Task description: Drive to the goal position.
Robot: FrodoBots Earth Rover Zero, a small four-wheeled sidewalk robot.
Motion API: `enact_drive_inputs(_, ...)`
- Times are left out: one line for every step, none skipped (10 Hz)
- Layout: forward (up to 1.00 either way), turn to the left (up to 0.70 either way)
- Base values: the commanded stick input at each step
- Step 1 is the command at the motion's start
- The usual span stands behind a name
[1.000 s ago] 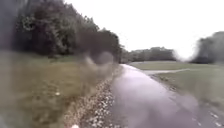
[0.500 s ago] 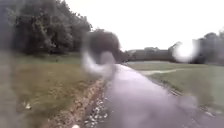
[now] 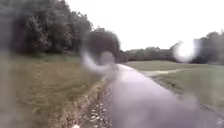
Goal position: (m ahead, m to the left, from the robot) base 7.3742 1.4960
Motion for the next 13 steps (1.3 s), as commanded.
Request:
enact_drive_inputs(0.85,-0.34)
enact_drive_inputs(0.85,-0.34)
enact_drive_inputs(0.85,-0.34)
enact_drive_inputs(0.85,-0.34)
enact_drive_inputs(0.85,-0.34)
enact_drive_inputs(0.85,-0.34)
enact_drive_inputs(0.85,-0.34)
enact_drive_inputs(0.85,-0.27)
enact_drive_inputs(0.85,-0.12)
enact_drive_inputs(0.85,0.0)
enact_drive_inputs(0.85,0.0)
enact_drive_inputs(0.85,0.0)
enact_drive_inputs(0.85,0.0)
